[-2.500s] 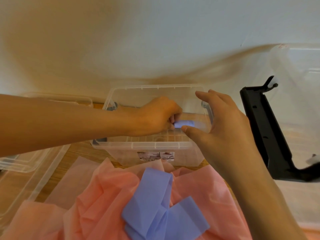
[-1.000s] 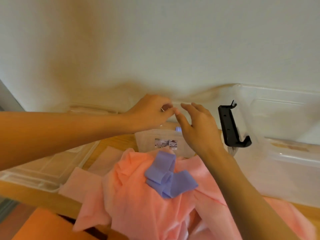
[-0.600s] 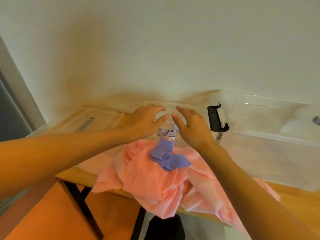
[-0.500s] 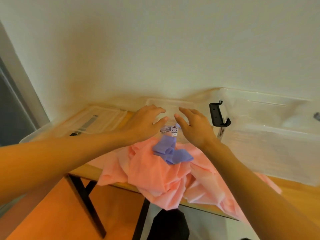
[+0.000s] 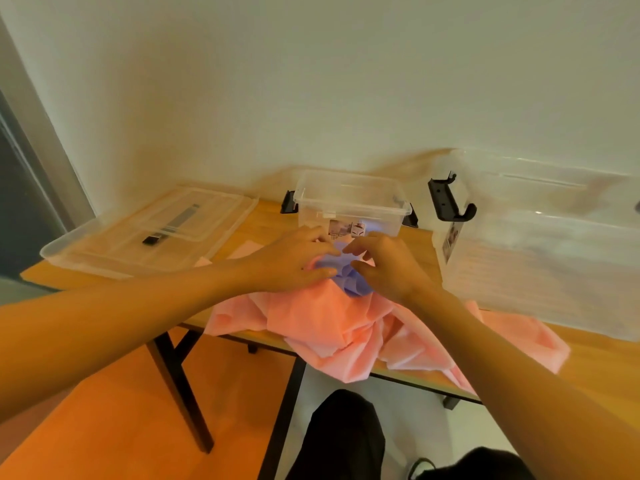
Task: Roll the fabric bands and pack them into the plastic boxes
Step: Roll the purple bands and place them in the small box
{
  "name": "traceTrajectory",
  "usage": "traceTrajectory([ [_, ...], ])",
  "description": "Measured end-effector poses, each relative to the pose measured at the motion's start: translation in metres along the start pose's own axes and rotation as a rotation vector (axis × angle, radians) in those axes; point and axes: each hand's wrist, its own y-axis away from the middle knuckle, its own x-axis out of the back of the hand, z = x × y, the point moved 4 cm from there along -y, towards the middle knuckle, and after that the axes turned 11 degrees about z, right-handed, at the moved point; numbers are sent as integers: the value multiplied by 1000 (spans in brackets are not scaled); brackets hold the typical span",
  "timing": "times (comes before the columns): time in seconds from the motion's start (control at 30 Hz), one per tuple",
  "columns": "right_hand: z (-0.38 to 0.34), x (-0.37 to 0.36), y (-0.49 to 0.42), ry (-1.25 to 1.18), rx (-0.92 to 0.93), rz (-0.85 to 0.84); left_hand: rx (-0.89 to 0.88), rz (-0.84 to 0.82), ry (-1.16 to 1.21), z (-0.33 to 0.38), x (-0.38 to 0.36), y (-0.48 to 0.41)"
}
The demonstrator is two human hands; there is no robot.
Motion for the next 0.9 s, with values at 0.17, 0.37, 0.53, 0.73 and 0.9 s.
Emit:
traceTrajectory([
  [0.17, 2, -4, -7, -8, 55, -7, -79, 62, 7, -8, -4, -7],
  [0.37, 2, 3, -12, -41, 92, 24, -67, 176, 84, -10, 3, -20],
  [0.53, 0, 34, -18, -184, 46, 154, -34, 248, 111, 0, 29, -42],
  [0.73, -7, 84, -30, -280, 80, 325, -109, 280, 100, 25, 65, -75],
  [0.9, -19, 137, -48, -333, 127, 401, -147, 320, 76, 53, 104, -104],
])
